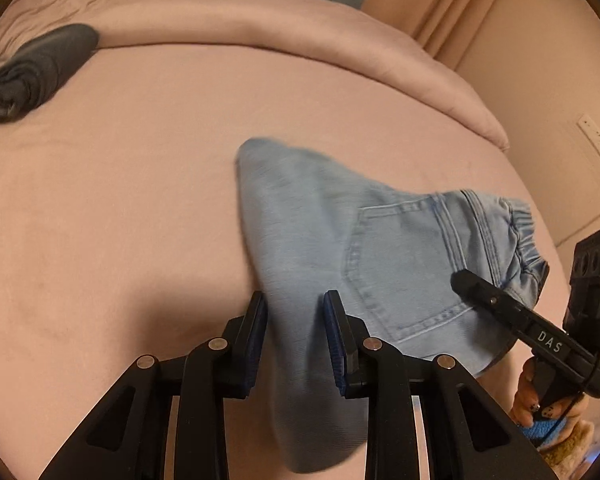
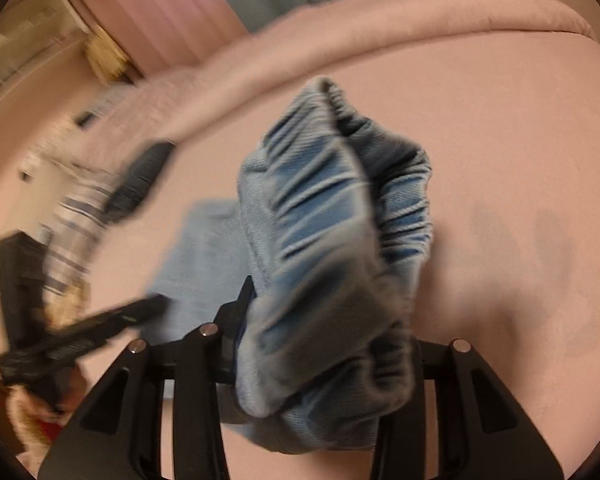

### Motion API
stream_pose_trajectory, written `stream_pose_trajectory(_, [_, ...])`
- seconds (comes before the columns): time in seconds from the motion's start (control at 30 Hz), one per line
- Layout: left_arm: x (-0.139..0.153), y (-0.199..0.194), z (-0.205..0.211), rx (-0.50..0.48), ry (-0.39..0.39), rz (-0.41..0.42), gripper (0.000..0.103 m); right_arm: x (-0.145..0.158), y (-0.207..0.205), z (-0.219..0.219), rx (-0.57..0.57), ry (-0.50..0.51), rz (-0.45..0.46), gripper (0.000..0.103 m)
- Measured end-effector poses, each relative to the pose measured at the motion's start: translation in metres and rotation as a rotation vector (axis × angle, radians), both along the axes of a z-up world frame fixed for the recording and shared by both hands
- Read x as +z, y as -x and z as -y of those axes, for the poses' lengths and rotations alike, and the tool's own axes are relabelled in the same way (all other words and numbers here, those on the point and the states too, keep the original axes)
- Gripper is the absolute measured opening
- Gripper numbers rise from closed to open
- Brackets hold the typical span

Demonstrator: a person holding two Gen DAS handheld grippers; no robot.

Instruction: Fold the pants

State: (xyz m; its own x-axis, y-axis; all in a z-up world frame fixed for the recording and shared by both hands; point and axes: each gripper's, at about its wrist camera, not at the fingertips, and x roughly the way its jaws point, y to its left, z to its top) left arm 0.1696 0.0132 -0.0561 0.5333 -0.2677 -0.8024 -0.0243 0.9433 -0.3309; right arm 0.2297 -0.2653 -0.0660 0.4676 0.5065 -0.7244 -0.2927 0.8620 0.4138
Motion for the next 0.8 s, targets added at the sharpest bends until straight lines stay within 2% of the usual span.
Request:
stream_pose_trajectory(0.07, [-0.007, 0.002, -0.001, -0.001, -0.001, -0.019, 0.027, -0.006, 0.001, 0.005, -0.01, -0.006, 0.002, 0.052])
stream_pose_trajectory(0.1, [-0.008, 0.001, -0.001, 0.001, -0.006, -0.025, 0.027, -0.009, 0.001, 0.007, -0.023, -0.001, -0.007, 0.06])
stream_pose_trajectory(0.17, [-0.012, 0.0, 0.003, 0.012, -0.025, -0.028, 0.029, -0.011, -0.001, 0.008, -0.04, 0.035, -0.031, 0.063])
stream_pose_trajectory(0.33, [-0.01, 0.006, 0.011, 0.025, -0.069, -0.027, 0.031, -0.001, 0.006, 0.005, -0.064, 0.14, 0.008, 0.075])
stream_pose_trajectory(0.47, [-0.006, 0.037, -0.007, 0.036, -0.065, -0.014, 0.034, 0.008, 0.019, 0.014, -0.131, 0.192, 0.015, 0.079])
stream_pose_trajectory(0.6, [0.013, 0.06, -0.009, 0.031, -0.067, 0.008, 0.034, 0.023, 0.038, 0.03, -0.18, 0.269, 0.084, 0.081])
stream_pose_trajectory(0.67, [0.031, 0.072, -0.008, 0.042, -0.084, 0.055, 0.043, 0.037, 0.051, 0.032, -0.182, 0.275, 0.107, 0.081])
stream_pose_trajectory(0.73, [0.048, 0.084, -0.006, 0.06, -0.079, 0.102, 0.072, 0.055, 0.063, 0.033, -0.177, 0.284, 0.162, 0.081])
stream_pose_trajectory(0.8, [0.065, 0.098, -0.003, 0.076, -0.064, 0.147, 0.09, 0.071, 0.072, 0.032, -0.176, 0.287, 0.208, 0.081])
